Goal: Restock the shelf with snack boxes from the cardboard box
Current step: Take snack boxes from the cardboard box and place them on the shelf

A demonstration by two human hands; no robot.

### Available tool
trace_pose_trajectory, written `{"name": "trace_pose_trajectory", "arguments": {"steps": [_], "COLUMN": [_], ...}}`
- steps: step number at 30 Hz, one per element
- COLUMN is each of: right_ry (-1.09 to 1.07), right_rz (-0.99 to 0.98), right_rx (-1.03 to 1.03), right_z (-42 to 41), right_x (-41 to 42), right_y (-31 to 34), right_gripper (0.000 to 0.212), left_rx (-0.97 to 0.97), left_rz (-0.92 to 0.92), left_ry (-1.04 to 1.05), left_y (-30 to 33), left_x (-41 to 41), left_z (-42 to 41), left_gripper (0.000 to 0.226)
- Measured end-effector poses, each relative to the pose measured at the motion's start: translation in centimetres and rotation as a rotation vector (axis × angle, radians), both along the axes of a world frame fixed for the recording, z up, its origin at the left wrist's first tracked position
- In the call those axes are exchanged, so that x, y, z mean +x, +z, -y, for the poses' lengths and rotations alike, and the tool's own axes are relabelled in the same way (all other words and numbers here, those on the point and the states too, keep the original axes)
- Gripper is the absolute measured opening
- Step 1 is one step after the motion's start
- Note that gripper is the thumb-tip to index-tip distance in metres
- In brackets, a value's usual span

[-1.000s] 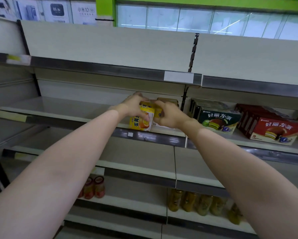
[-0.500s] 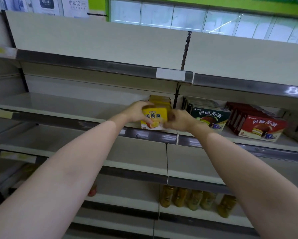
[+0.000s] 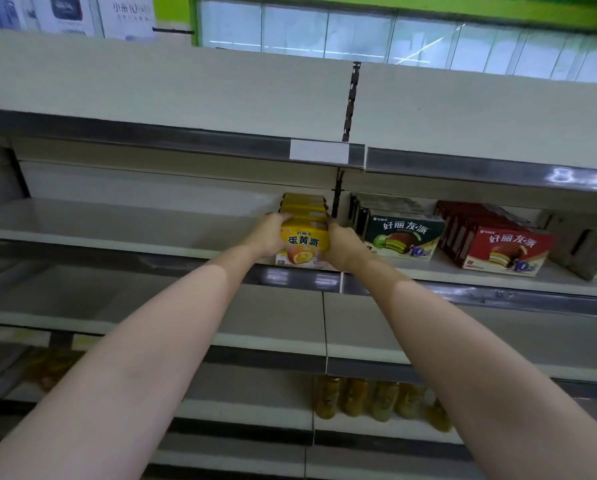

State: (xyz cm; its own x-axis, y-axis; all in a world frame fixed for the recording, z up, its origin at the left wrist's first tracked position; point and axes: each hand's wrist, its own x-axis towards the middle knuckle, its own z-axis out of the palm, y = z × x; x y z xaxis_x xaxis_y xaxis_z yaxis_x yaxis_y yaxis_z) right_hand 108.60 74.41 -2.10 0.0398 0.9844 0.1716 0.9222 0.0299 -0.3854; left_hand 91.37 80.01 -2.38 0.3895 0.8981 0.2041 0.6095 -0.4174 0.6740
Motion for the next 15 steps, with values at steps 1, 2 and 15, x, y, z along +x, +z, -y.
{"name": "trace_pose_trajectory", "arguments": {"steps": [1,2,15], "right_ry": [-0.001,-0.004,-0.026], "right_rz": [0.000,-0.007,-0.154], "right_rx": [0.001,0.002,0.035], "right_z": [-0.1,-0.2,1.2], "right_x": [0.0,0.0,0.4], "right_y": [0.0,0.0,-0.1], "right_gripper": [0.056,0.058,0.072], "left_rx": [0.002,-0.002,0.363], "left_rz": [-0.001,-0.006,-0.236], "left_ry": [0.011,0.018,0.082], "left_y": [0.0,0.0,2.3], "left_x": [0.1,0.1,1.4], "left_z": [-0.2,-0.2,2.3], "left_gripper": [0.086,0.087,0.049]}}
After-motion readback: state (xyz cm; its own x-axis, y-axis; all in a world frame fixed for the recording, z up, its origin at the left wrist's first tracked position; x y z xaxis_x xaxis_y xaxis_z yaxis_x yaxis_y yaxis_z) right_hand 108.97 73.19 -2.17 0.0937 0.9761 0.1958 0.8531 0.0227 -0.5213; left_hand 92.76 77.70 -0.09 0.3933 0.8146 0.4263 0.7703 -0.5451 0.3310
